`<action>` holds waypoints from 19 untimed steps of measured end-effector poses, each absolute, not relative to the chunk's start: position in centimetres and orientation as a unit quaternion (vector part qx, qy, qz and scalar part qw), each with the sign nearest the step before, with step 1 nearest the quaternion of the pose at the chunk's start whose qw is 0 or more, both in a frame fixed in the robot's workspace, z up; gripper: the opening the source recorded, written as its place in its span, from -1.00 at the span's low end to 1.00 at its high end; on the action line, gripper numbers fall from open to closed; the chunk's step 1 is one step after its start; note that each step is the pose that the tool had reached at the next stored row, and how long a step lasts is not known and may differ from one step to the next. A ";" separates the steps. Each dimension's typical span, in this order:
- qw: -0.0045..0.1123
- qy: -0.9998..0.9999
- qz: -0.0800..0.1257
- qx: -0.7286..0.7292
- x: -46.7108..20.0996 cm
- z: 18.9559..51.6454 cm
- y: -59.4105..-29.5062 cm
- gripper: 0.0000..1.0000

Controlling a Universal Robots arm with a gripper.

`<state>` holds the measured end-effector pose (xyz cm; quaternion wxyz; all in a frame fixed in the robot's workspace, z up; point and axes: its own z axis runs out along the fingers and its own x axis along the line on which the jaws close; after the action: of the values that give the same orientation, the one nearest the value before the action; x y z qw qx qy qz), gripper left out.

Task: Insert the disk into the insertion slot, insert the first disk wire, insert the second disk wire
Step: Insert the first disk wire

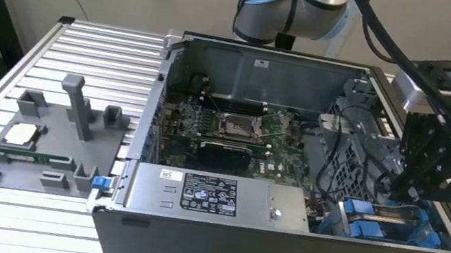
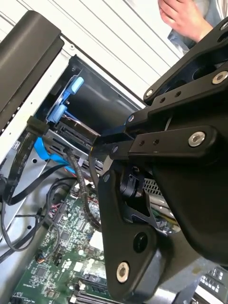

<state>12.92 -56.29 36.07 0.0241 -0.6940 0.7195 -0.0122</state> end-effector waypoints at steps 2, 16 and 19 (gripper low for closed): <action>0.024 0.719 -0.012 -0.694 12.9 36.0 -56.3 -1.00; 0.024 0.719 -0.012 -0.694 13.0 35.6 -56.3 -1.00; 0.024 0.719 -0.012 -0.694 13.0 35.4 -56.4 -1.00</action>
<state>12.97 -56.38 35.43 0.0240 -0.6940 0.7194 -0.0124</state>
